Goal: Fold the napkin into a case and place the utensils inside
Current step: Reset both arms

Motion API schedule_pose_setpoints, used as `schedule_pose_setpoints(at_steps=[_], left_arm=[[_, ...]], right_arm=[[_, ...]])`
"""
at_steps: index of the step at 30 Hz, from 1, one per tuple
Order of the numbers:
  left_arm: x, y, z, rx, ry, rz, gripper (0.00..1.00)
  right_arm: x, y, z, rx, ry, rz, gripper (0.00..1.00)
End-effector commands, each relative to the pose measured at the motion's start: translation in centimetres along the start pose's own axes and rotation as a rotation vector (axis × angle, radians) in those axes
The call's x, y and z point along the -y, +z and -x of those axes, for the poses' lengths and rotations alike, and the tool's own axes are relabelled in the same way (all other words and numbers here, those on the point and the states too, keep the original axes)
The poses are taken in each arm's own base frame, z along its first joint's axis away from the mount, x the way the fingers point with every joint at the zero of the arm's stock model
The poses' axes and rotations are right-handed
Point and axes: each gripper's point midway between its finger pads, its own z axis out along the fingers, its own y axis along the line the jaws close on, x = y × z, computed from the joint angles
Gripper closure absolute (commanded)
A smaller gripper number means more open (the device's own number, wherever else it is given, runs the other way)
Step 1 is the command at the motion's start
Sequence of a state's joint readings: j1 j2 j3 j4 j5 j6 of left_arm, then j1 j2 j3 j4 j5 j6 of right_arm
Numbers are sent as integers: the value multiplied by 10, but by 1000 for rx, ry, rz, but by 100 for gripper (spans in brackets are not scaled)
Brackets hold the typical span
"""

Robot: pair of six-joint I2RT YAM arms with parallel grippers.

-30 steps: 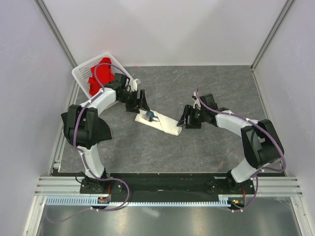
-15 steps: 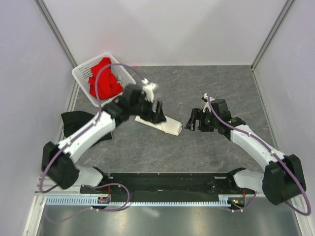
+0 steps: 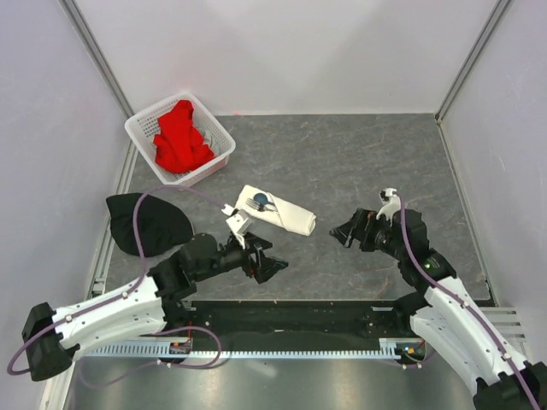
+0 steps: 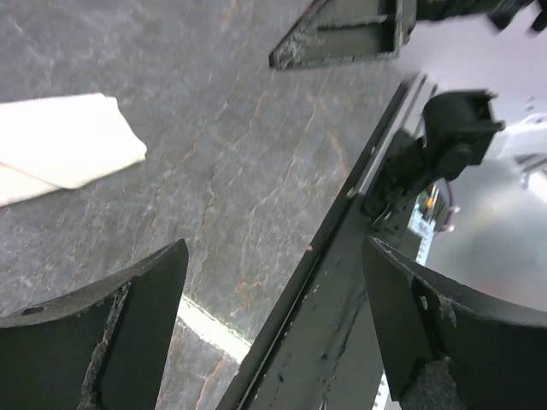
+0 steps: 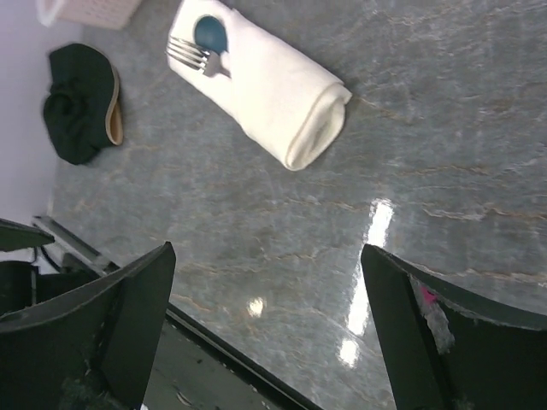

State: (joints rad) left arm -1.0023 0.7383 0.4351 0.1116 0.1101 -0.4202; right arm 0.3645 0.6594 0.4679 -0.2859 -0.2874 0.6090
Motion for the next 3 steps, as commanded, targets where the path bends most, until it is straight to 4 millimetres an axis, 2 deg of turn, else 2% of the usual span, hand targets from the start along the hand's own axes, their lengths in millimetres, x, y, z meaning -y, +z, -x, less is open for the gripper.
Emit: schedule_pose_setpoints(at_steps=[1, 3], left_arm=[[11, -14, 26, 195, -61, -60, 10], [18, -20, 29, 223, -69, -102, 9]], right_arm=[[-7, 2, -9, 37, 125, 79, 2], [-22, -3, -6, 68, 116, 170, 2]])
